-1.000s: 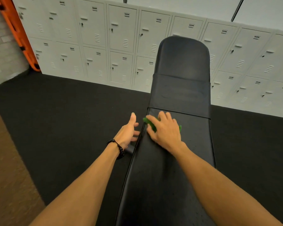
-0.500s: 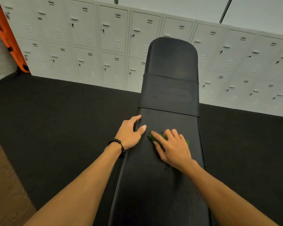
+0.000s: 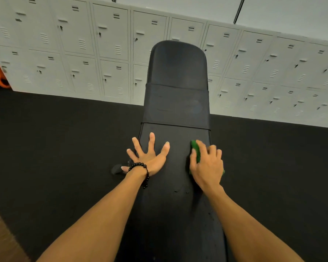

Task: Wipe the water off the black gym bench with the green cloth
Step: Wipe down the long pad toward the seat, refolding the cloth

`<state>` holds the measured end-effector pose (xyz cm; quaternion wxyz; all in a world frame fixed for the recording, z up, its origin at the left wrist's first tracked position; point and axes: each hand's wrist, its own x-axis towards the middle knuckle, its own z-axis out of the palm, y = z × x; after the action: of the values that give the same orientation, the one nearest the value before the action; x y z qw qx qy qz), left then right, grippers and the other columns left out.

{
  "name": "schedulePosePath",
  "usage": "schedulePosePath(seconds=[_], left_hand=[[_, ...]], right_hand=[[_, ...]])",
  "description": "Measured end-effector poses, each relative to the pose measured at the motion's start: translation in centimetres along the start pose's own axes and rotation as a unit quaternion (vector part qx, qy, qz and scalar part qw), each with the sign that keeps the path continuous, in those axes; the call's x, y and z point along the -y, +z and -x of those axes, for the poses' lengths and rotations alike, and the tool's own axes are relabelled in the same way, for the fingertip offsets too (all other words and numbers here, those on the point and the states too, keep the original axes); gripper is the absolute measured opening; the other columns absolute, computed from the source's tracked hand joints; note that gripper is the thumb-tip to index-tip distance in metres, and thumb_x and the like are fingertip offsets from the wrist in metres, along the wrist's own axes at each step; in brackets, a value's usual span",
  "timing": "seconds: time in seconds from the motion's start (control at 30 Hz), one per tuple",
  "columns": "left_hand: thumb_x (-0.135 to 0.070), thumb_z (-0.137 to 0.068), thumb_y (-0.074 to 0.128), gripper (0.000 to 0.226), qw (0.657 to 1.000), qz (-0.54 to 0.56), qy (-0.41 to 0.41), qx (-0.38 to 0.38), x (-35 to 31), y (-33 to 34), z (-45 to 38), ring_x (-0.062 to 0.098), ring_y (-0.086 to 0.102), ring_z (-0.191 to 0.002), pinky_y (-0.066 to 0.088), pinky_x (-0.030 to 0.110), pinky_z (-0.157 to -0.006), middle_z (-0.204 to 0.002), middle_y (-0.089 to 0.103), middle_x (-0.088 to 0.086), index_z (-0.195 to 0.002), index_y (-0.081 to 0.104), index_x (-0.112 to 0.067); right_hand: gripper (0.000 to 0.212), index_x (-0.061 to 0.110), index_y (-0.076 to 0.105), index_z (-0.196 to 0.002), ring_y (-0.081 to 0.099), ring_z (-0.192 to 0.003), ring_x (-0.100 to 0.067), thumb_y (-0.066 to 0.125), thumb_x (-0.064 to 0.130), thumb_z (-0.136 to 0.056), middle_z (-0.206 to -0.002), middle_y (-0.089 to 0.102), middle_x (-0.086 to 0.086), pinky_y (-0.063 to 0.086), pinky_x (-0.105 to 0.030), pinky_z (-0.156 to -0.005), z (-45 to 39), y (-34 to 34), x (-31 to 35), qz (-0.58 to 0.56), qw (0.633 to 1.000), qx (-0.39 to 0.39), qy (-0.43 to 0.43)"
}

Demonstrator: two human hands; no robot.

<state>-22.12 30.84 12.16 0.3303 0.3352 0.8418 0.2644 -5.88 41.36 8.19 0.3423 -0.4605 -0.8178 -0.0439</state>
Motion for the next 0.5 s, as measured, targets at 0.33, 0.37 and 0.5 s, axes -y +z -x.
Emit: schedulePosePath(seconds=[0.33, 0.37, 0.5], left_hand=[[-0.070, -0.091, 0.038, 0.088, 0.995, -0.083, 0.002, -0.051, 0.1, 1.5, -0.5, 0.042, -0.025, -0.145, -0.001, 0.073, -0.109, -0.147, -0.051, 0.003, -0.136, -0.036, -0.056], [-0.070, -0.091, 0.038, 0.087, 0.995, -0.082, 0.002, -0.050, 0.1, 1.6, -0.5, 0.042, -0.024, -0.145, 0.000, 0.073, -0.110, -0.147, -0.051, 0.003, -0.136, -0.036, -0.056], [-0.070, -0.091, 0.037, 0.087, 0.996, -0.082, 0.008, -0.042, 0.4, 1.5, -0.6, 0.041, -0.023, -0.145, 0.001, 0.072, -0.111, -0.147, -0.051, 0.003, -0.135, -0.036, -0.057]], right_hand=[[0.037, 0.029, 0.063, -0.126, 0.044, -0.083, -0.023, 0.055, 0.037, -0.091, -0.092, 0.049, -0.004, 0.047, -0.039, -0.060, 1.1, 0.1, -2.0, -0.031, 0.999, -0.011, 0.044], [0.037, 0.029, 0.062, -0.128, 0.042, -0.084, -0.023, 0.054, 0.037, -0.092, -0.093, 0.048, -0.004, 0.046, -0.038, -0.061, 0.9, 0.3, -1.1, -0.028, 0.997, -0.019, 0.071], [0.039, 0.028, 0.063, -0.126, 0.044, -0.082, -0.025, 0.059, 0.038, -0.088, -0.091, 0.049, -0.004, 0.040, -0.037, -0.062, 3.6, -0.1, 0.7, -0.019, 0.976, 0.038, -0.212]])
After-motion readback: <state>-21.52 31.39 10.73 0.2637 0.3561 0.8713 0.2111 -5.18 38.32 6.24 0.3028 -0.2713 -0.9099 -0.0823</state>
